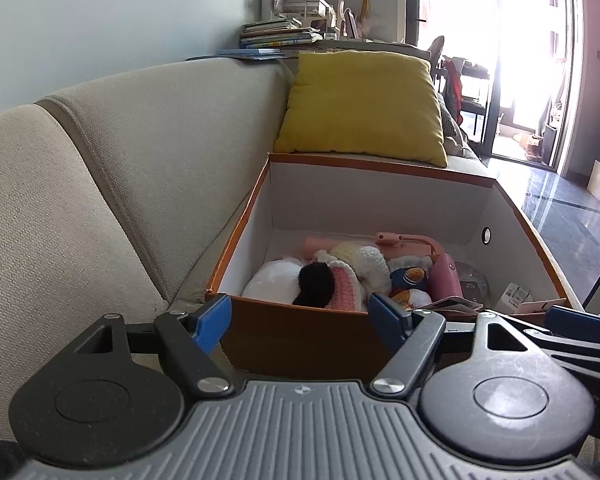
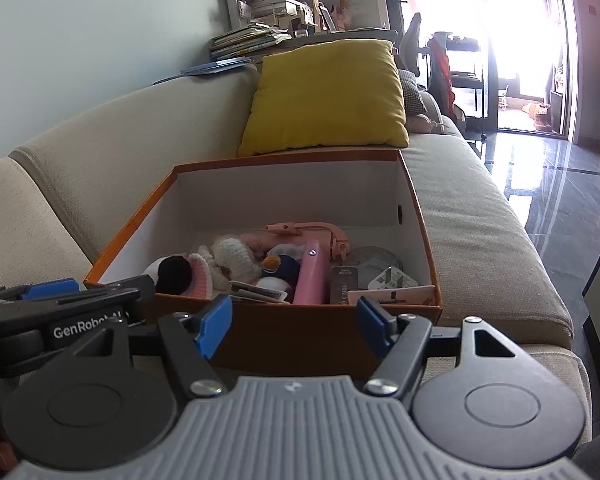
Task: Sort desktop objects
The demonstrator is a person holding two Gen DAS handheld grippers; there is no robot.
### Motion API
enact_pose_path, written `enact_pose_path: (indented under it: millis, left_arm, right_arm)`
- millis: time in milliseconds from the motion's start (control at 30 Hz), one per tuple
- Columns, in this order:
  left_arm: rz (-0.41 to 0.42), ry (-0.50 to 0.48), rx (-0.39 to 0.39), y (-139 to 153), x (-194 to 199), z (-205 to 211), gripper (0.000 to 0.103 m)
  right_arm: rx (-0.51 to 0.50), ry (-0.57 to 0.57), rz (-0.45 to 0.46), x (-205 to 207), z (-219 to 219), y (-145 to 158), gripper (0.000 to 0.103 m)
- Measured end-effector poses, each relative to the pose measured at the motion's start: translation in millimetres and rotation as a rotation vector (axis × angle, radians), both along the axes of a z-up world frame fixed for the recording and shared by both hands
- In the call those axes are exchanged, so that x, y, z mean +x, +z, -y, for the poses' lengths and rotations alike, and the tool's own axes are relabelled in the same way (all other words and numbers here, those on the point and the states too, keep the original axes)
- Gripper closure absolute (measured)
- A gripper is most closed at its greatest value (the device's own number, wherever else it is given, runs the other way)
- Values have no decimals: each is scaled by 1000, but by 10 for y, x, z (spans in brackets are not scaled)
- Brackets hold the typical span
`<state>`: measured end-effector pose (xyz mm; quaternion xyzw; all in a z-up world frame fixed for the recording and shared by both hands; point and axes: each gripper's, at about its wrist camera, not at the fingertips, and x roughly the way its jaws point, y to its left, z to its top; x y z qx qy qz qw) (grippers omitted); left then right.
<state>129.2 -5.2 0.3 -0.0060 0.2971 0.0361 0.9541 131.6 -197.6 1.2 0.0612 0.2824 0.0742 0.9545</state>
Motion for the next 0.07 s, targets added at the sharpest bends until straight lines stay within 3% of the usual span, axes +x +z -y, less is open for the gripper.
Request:
enact_pose_path:
  millis: [67]
  left_arm:
    - [-1, 3, -3, 1, 1, -6, 14]
  right_arm:
    - [-2, 4, 0, -2, -3, 4, 32]
